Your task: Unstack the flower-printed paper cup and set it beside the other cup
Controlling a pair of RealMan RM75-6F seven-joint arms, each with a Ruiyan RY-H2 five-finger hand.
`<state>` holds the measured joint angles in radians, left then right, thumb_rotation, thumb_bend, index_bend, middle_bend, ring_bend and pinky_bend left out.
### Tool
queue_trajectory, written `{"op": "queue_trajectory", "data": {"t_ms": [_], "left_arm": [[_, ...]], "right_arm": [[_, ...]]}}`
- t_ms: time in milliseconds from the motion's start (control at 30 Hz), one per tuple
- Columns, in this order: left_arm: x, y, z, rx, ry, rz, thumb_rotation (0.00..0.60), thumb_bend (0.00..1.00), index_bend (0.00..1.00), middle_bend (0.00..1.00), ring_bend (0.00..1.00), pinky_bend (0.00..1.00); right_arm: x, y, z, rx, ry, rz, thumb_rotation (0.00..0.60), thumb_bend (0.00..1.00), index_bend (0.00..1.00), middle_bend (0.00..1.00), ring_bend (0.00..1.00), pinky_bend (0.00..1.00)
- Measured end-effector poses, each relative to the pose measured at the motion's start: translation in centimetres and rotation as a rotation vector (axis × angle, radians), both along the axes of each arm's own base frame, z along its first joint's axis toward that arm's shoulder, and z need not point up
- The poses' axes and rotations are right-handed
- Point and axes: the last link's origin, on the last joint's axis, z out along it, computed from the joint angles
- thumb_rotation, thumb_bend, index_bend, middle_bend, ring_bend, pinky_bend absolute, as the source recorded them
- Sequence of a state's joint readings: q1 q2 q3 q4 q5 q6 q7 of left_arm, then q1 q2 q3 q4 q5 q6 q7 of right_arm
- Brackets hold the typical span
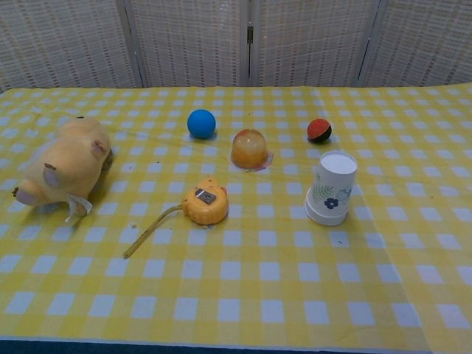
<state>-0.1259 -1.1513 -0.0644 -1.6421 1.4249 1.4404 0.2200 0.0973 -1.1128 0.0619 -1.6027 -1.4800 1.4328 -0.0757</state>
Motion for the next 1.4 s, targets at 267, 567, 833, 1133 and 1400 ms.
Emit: {"op": "queue_trajectory", "data": {"t_ms": [267,567,833,1133,1400], "left_arm": [[0.2,0.2,-0.2,0.024,0.005,-0.031,0.600,0.21,0.00,0.00,0.00,0.00],[0.3,0.0,-0.1,0.034,0.007,-0.042,0.600,0.21,0.00,0.00,0.00,0.00],[0.2,-0.1,0.0,0.034,0.010,-0.033,0.600,0.21,0.00,0.00,0.00,0.00],[0.1,-0.1,-0.2,0.028,0.004,-0.028,0.600,0.21,0.00,0.00,0.00,0.00],[0.1,-0.2,-0.1,0.020,-0.001,-0.018,0.600,0.21,0.00,0.00,0.00,0.00]], "right_arm": [[0.2,-0.1,0.0,-0.003,0.003,0.005,0.600,0.42,0.00,0.00,0.09,0.01],[0.4,-0.2,-0.3,0.014,-0.020,0.025,0.600,0.42,0.00,0.05,0.11,0.04],[0.9,-1.1,-1.0,0.046,-0.005,0.040,0.600,0.42,0.07,0.10,0.13,0.07],[3.6,-3.5,-3.5,0.156,-0.012,0.093,0.600,0.42,0.15,0.17,0.16,0.10],[6.8,-5.9,-5.8,0.303,-0.045,0.151,0.600,0.42,0.15,0.16,0.16,0.12]]}}
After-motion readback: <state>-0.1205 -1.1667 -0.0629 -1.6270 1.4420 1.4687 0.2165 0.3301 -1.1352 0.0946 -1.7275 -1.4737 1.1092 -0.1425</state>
